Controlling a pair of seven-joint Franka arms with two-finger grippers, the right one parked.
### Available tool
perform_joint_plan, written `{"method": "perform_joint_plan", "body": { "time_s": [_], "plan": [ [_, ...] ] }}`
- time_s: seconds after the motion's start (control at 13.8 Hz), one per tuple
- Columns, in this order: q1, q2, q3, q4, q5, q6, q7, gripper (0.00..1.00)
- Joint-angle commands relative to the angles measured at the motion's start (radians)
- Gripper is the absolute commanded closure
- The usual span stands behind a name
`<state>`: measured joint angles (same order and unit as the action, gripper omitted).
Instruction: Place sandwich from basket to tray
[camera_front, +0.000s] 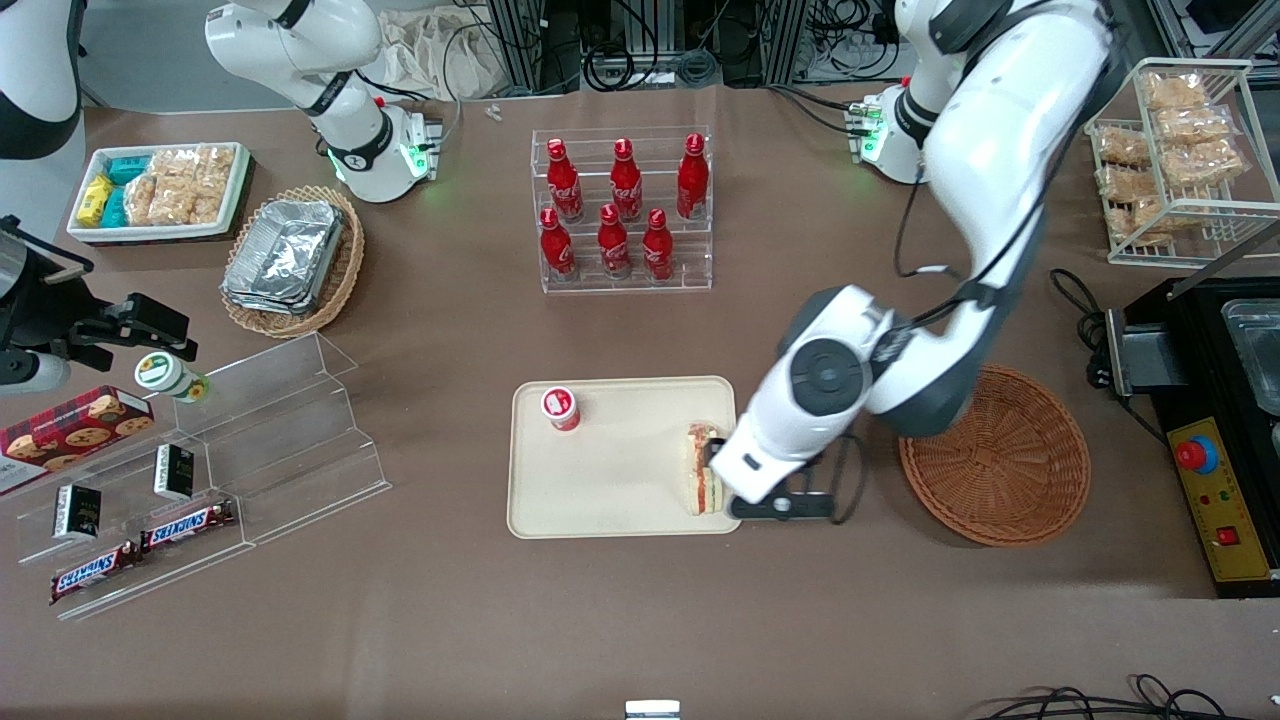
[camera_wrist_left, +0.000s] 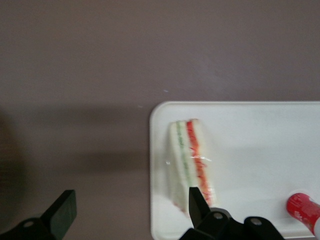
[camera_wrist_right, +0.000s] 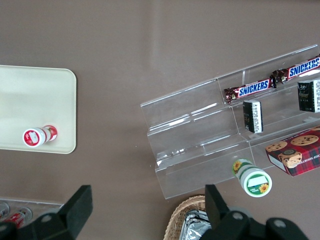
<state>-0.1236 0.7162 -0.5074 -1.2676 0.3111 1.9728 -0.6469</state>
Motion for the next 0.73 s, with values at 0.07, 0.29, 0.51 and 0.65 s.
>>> {"method": "perform_joint_plan", "body": {
  "time_s": [0.07,0.29,0.51,0.65],
  "plan": [
    [0.112,-0.222,0.0,-0.189,-0.11,-0.058,0.116,0.0],
    [0.253,-0.335,0.0,-0.272,-0.188,-0.1,0.335,0.0],
    [0.337,-0.398,0.009,-0.265,-0.21,-0.218,0.485,0.0],
    [0.399,-0.428,0.007,-0.265,-0.208,-0.264,0.529,0.01]
  ]
}}
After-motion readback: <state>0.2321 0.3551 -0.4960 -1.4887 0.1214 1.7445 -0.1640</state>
